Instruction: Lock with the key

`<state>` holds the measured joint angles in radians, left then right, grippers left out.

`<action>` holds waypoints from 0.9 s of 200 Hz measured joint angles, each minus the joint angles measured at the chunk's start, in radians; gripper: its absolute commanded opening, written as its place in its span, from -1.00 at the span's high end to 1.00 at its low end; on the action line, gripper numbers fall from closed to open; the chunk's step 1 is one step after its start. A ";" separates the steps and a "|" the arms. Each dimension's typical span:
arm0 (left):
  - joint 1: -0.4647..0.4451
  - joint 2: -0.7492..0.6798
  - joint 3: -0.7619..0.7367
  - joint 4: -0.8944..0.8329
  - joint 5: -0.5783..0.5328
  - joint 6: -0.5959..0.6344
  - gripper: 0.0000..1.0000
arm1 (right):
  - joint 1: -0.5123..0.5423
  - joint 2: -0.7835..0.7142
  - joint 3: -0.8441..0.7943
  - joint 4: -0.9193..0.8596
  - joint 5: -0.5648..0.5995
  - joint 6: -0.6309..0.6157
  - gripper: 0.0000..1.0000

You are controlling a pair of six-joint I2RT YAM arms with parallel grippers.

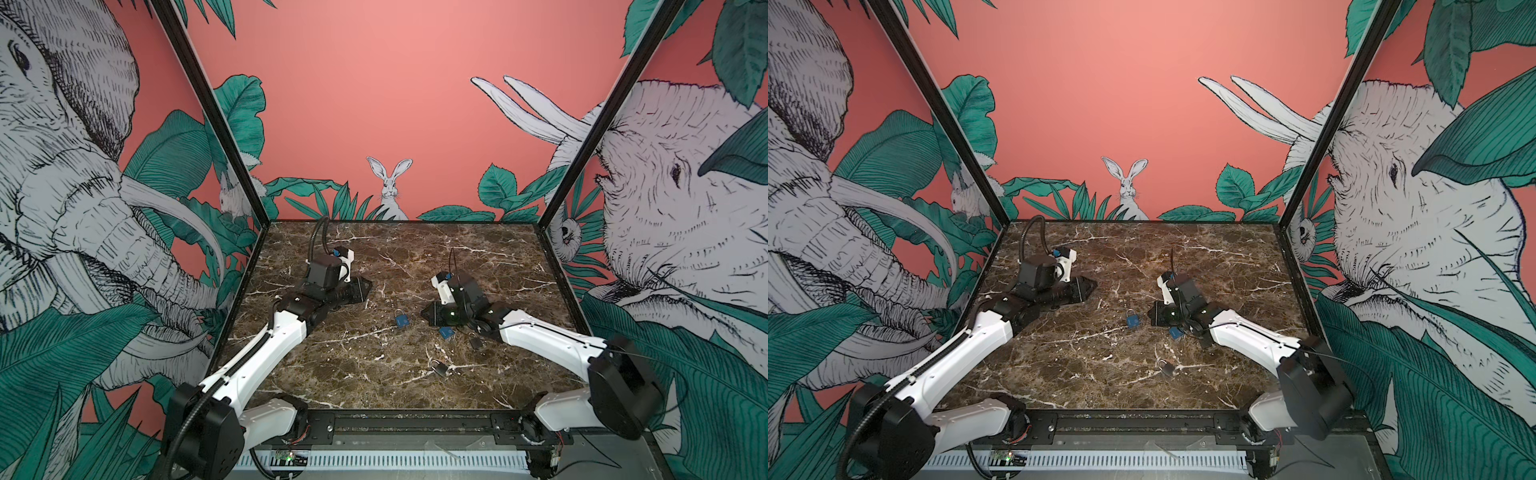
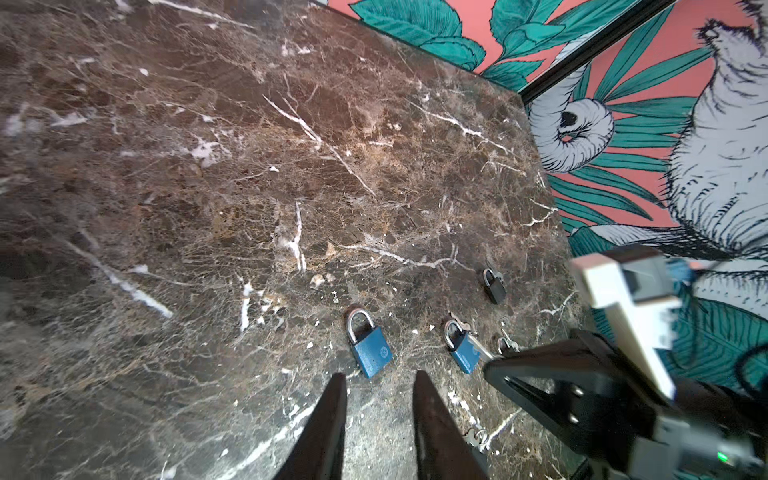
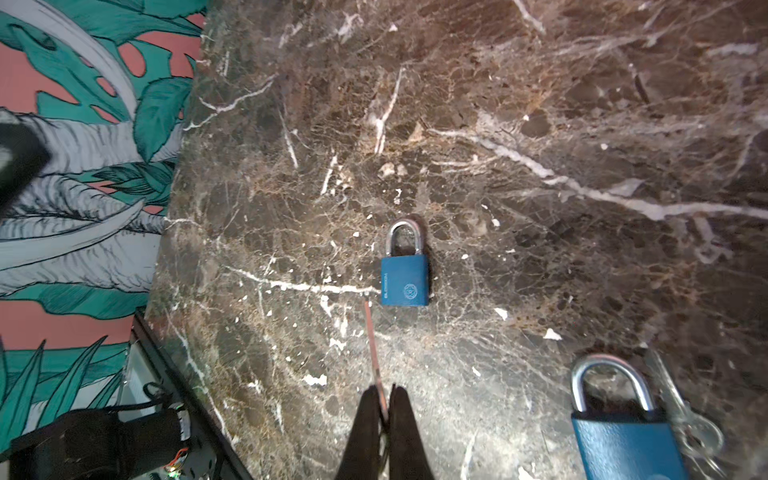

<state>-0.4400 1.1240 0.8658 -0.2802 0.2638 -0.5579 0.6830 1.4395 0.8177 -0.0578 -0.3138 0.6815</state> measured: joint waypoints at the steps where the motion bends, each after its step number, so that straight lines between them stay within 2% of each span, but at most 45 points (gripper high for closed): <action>1: 0.000 -0.005 -0.002 -0.003 -0.001 0.000 0.38 | 0.001 0.006 0.001 0.003 0.002 0.001 1.00; 76: 0.008 -0.203 -0.113 -0.063 -0.056 -0.022 0.31 | 0.026 0.236 0.058 0.169 0.031 0.068 1.00; 180: 0.028 -0.208 -0.125 -0.071 -0.062 -0.026 0.31 | 0.027 0.329 0.064 0.225 0.043 0.117 0.96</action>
<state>-0.4122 0.9157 0.7406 -0.3511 0.2020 -0.5838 0.7101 1.7683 0.8822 0.1677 -0.2707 0.7986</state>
